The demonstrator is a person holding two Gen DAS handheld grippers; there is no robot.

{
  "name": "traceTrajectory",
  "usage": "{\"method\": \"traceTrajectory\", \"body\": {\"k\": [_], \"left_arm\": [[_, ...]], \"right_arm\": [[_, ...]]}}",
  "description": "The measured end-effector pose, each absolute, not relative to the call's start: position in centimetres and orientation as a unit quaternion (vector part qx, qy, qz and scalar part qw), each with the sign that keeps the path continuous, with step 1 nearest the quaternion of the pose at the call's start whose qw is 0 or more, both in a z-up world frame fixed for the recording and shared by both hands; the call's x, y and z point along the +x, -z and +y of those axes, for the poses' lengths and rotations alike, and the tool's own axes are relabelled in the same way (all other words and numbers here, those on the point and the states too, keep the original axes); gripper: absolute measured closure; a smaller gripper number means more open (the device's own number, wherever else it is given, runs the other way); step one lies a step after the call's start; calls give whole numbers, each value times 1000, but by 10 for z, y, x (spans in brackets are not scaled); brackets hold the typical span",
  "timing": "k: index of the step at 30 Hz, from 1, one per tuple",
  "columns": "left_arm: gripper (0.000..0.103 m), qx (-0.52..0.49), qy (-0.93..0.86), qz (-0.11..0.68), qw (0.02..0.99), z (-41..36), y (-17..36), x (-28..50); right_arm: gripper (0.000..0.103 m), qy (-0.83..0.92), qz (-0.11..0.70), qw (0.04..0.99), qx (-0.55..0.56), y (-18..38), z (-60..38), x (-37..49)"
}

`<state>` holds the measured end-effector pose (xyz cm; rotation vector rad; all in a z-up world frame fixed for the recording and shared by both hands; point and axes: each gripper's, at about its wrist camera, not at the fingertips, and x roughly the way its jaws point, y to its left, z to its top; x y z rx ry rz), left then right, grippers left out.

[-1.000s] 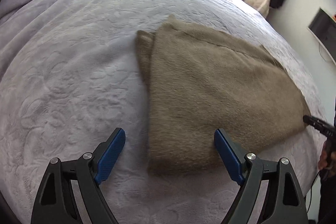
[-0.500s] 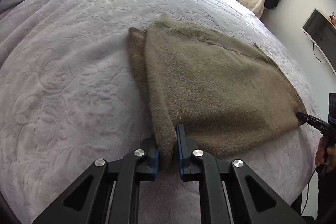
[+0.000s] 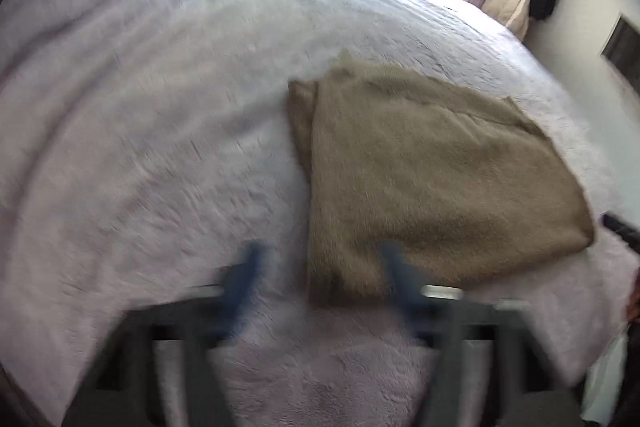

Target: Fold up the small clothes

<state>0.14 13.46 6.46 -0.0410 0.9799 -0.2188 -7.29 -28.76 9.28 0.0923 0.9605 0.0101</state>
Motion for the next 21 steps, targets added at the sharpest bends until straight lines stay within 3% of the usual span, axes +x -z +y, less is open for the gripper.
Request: {"method": "traceTrajectory", "body": {"k": [2,8,12,16,21], "left_arm": [[1,1,93,422,902,122,-84,-4],[1,19,143,428,892,70,-89,9],[1,-9,191,452,872,31,-63,42],[1,35,120,511,850,27,-11,57],[1,-3,141,500,855,45,-12,47]], "right_arm": [[50,-8,444,896,20,-107,-273,-70],[49,-76,456,887,-13,-101,-215,-41],[49,-88,487,868,-33,-69,-185,-16],[50,-67,496,864,-46,-46,-192,-14],[50,-65,498,865,11,-47,-230,-27]]}}
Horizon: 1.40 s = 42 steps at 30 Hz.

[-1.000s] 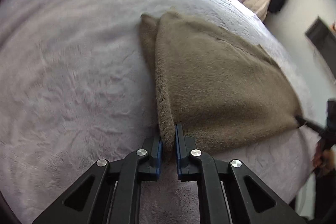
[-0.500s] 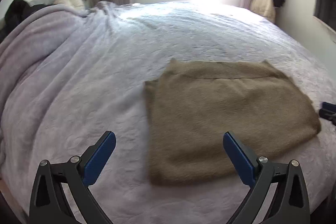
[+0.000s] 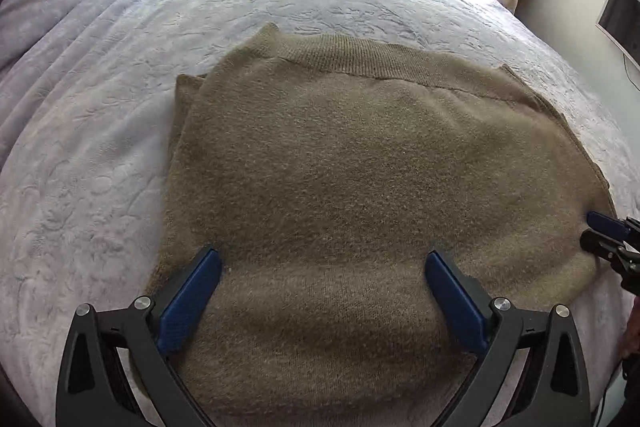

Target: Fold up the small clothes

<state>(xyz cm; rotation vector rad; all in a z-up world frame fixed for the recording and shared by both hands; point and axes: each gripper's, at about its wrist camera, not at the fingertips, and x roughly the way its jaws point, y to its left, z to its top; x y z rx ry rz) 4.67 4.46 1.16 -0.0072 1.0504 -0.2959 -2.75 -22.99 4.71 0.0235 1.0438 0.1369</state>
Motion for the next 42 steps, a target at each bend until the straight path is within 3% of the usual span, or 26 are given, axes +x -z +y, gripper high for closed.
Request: {"method": "traceTrajectory", "body": {"k": [3,8,21,32,35,42], "left_arm": [[1,5,117,490,864,41,-22,42],[1,-3,114,471,875,27,-38,54],[1,12,93,496,863,13,-8,105],[1,-15,112,496,861,37,-29,111],[1,-40,108,493,862,35,-40,133],[1,-33,85,521,848,7,-26,197]], "right_arm": [[49,-56,500,864,33,-61,-237,-30],[32,-46,474,879,4,-85,-216,-14],[32,-34,523,851,-11,-41,-182,75],[31,-11,503,861,76,-64,-248,60],[30,1,484,872,77,-79,-251,73],[30,-4,526,850,17,-61,-218,147]]}}
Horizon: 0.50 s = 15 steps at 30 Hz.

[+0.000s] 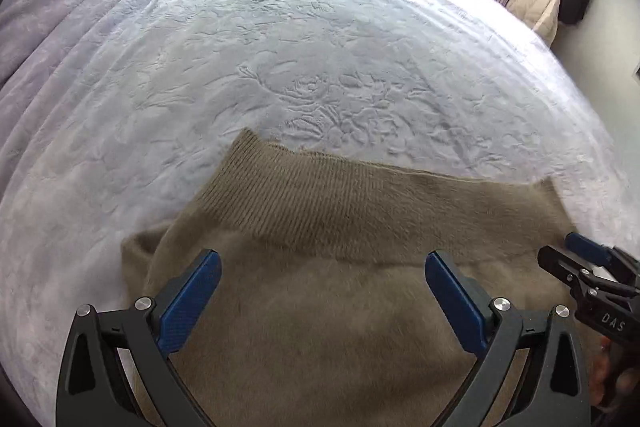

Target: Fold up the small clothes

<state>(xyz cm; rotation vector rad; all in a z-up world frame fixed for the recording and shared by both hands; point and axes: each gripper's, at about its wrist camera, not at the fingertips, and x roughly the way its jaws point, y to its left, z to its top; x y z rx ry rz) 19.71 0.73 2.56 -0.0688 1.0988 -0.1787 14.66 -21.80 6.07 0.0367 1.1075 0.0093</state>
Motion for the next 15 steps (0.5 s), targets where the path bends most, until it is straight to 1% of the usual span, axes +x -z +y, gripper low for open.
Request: {"method": "traceTrajectory", "body": {"k": [3,4,8,11,13,15], "left_arm": [[1,-6,57,553,831,13,3,211],[1,-7,62,553,831,18,10,211],[1,12,78,539,839,29,2,199],[1,39,53,522,851,40,-7,183],[1,20,42,510,859,59,-18,168],[1,-34,50,501,864,76,-27,152]], "right_arm": [[30,12,542,840,-5,-43,-220,163],[30,26,545,838,-1,-38,-228,165],[30,35,529,843,88,-34,-267,156],[30,45,522,846,101,-46,-274,143],[30,55,513,852,93,-59,-270,130],[30,40,500,860,92,-70,-259,115]]}}
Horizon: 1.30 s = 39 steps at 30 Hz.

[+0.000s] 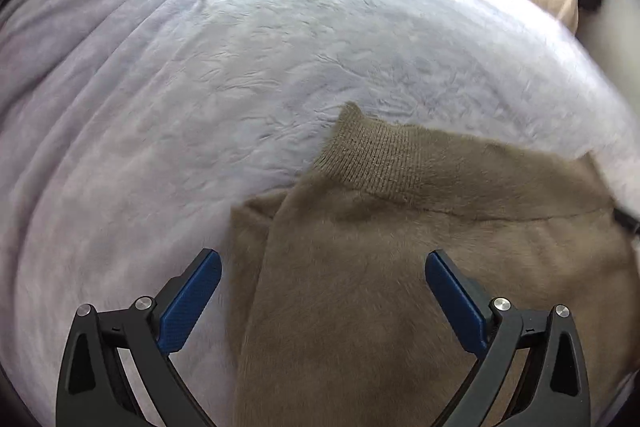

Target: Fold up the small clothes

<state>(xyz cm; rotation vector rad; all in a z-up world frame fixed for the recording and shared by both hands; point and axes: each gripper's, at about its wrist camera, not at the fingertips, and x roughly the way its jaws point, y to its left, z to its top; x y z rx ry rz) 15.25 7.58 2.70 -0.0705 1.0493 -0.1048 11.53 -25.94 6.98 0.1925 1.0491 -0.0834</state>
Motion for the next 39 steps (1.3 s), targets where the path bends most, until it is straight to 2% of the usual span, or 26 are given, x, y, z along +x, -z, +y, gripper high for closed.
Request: {"method": "traceTrajectory", "body": {"k": [3,8,10,14,17,21,26,35,36,37,39], "left_arm": [[1,-91,82,504,855,77,-27,128],[1,-42,53,512,857,73,-12,100],[1,-71,44,524,847,94,-6,90],[1,-172,50,521,835,151,-7,62],[1,-177,65,522,832,158,-8,53],[1,-168,97,529,826,143,-6,55],[1,-151,96,547,818,135,7,79],[1,-156,138,553,806,120,6,107],[2,-158,158,549,805,115,3,107],[8,-163,178,544,803,111,1,105],[8,-158,194,538,805,103,-3,103]], "right_arm": [[29,-9,496,866,66,-74,-222,97],[29,-61,528,847,-22,-50,-159,79],[27,-44,526,848,-47,-43,-163,67],[25,28,512,859,-12,-57,-196,35],[25,34,491,871,15,-70,-206,7],[22,7,478,878,27,-68,-194,-19],[19,27,453,890,-45,-47,-169,-29],[15,23,434,900,-34,-42,-172,-35],[15,22,432,901,-33,-42,-172,-35],[15,22,431,901,-33,-40,-169,-31],[14,20,430,902,-30,-39,-169,-32]]}}
